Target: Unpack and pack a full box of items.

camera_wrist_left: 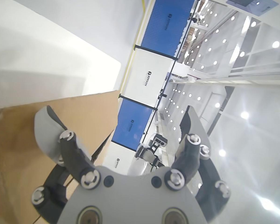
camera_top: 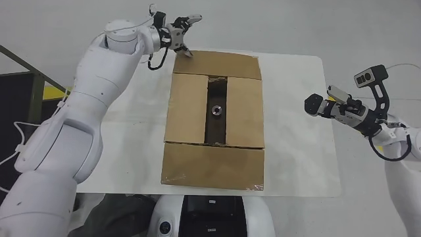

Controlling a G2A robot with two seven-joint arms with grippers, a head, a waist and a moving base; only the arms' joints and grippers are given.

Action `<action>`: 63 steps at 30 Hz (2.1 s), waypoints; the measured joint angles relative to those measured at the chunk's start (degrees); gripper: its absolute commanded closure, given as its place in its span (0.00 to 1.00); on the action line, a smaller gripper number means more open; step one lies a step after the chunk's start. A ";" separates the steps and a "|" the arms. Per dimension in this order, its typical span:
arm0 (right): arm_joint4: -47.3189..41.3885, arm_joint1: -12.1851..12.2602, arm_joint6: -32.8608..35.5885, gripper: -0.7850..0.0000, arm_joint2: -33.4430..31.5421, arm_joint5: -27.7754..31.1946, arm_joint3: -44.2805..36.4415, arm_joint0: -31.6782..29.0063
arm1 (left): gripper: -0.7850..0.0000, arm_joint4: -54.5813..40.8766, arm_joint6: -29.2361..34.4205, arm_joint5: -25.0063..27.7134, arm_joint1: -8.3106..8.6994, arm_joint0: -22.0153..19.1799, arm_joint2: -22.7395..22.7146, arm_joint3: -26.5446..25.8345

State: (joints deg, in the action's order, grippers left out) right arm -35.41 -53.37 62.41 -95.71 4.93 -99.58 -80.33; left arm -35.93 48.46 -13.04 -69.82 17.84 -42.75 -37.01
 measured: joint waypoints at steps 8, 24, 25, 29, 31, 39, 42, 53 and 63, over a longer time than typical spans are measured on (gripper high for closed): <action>0.00 0.00 0.00 0.00 0.00 0.00 0.00 0.00 | 0.00 4.56 0.14 -0.32 -1.07 1.25 2.08 -0.26; 0.00 0.00 0.00 0.00 0.00 0.00 0.00 0.00 | 0.00 3.62 1.62 3.67 -0.33 1.63 -3.35 -1.48; 0.00 0.00 0.00 0.00 0.00 0.00 0.00 0.00 | 0.00 3.42 1.98 4.64 -0.03 1.65 -4.16 -1.81; 0.00 0.00 0.00 0.00 0.00 0.00 0.00 0.00 | 0.00 3.49 2.10 8.09 1.58 2.43 -7.96 -4.00; 0.00 0.00 0.00 0.00 0.00 0.00 0.00 0.00 | 0.00 3.30 3.10 8.78 2.62 3.30 -10.29 -5.76; 0.00 0.00 0.00 0.00 0.00 0.00 0.00 0.00 | 0.00 4.87 11.91 10.98 7.78 9.24 -20.91 -13.45; 0.00 0.00 0.00 0.00 0.00 0.00 0.00 0.00 | 0.00 6.41 14.02 11.77 9.64 12.46 -24.96 -16.50; 0.00 0.00 0.00 0.00 0.00 0.00 0.00 0.00 | 0.00 8.87 23.07 16.95 14.04 24.00 -35.82 -25.84; 0.00 0.00 0.00 0.00 0.00 0.00 0.00 0.00 | 0.00 8.20 31.50 26.39 16.64 28.78 -43.96 -23.38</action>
State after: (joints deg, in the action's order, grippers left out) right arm -35.41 -53.37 62.41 -95.71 4.93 -99.58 -80.33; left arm -27.73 79.96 13.36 -53.18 46.61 -86.71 -60.39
